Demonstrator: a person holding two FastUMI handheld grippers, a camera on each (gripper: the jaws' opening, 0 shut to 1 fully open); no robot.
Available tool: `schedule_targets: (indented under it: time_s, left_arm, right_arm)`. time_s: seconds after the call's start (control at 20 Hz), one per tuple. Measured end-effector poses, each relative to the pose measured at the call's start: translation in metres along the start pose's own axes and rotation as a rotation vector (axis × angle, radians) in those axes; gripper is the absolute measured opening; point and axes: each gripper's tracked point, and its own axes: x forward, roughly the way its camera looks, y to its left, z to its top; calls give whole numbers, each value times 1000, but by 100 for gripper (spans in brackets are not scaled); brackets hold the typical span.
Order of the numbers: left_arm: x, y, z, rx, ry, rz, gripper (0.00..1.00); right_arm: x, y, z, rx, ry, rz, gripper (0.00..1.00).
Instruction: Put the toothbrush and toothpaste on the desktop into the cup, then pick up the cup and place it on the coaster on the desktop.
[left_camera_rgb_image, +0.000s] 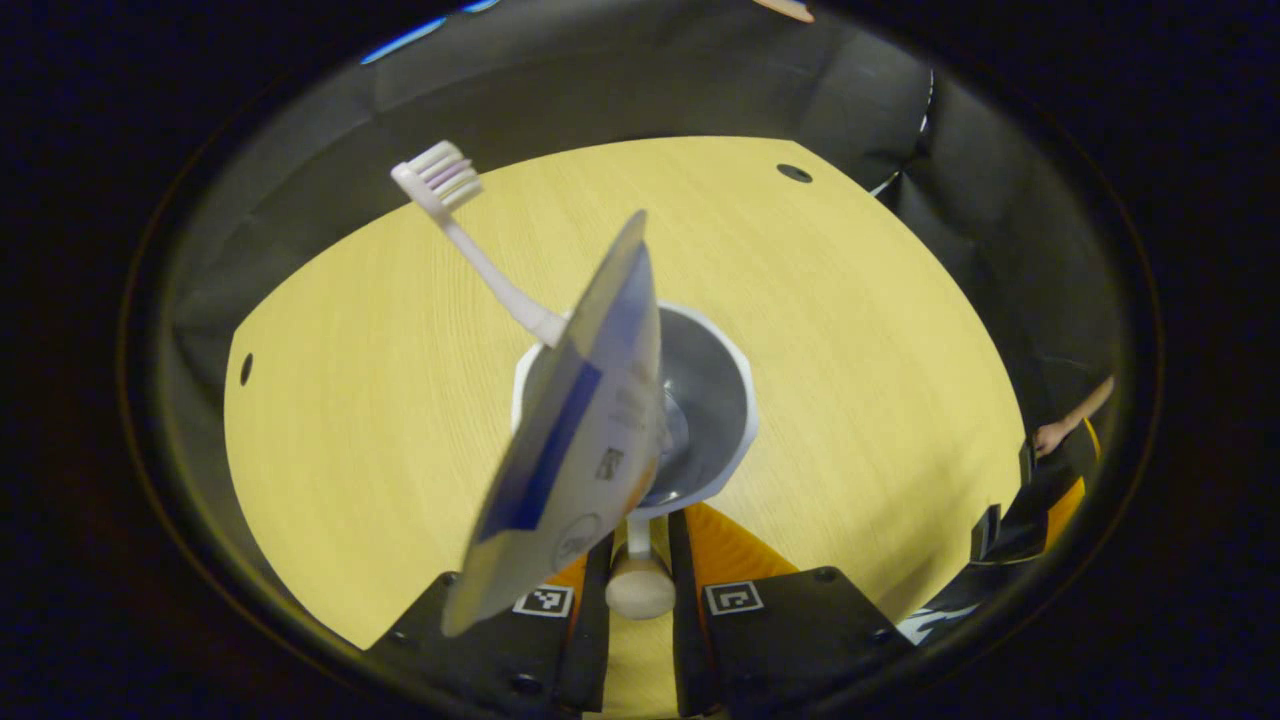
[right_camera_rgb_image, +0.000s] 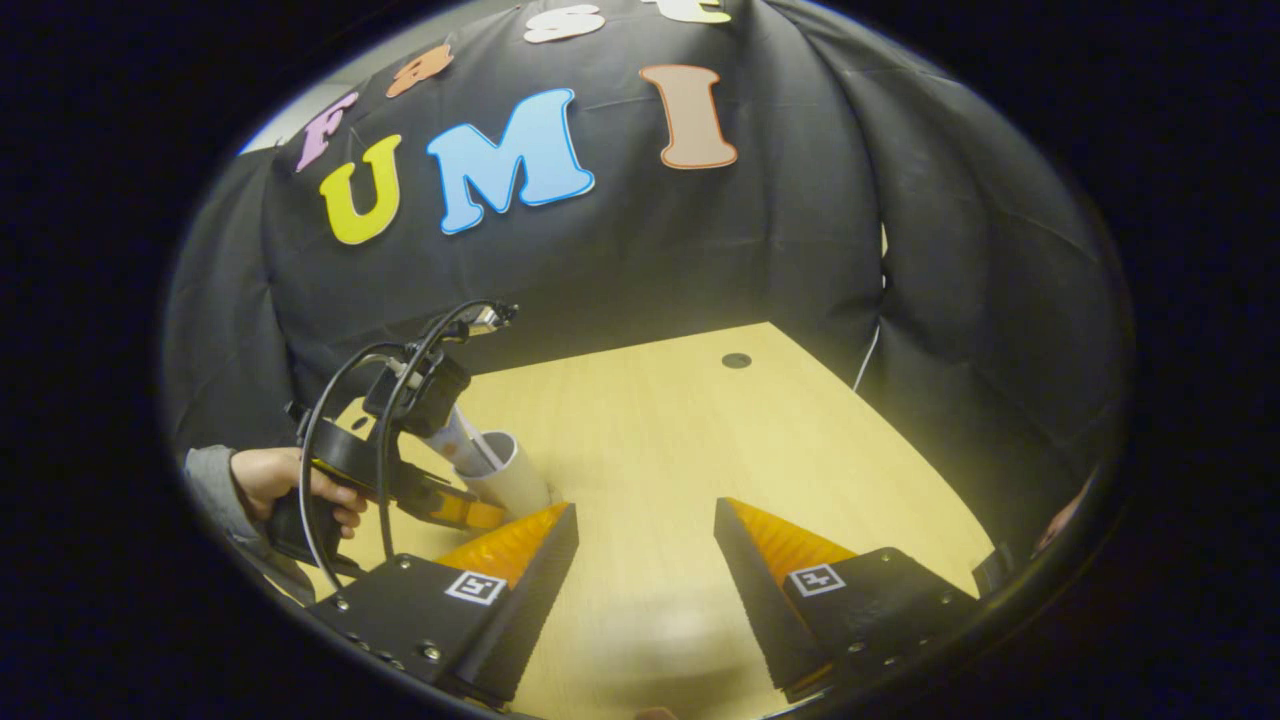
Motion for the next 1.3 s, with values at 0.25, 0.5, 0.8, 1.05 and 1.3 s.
schedule_targets:
  time_s: [0.25, 0.5, 0.8, 1.05, 1.3]
  left_arm:
    - [-8, -8, 1, -6, -28, -25, 35]
    - [-38, -12, -6, -101, -131, -23, 66]
    - [-101, 0, -9, -228, -344, 36, 92]
    - [-171, 27, -14, -319, -624, 132, 87]
    - [-215, 37, -3, -259, -866, 175, 83]
  right_arm:
    - [-3, 8, 5, -17, -10, 18, 87]
    - [-2, 19, 30, -55, -60, 53, 87]
    - [-13, 41, 61, -113, -167, 141, 87]
    - [-26, 51, 71, -155, -247, 148, 87]
    - [-38, 48, 79, -169, -323, 75, 87]
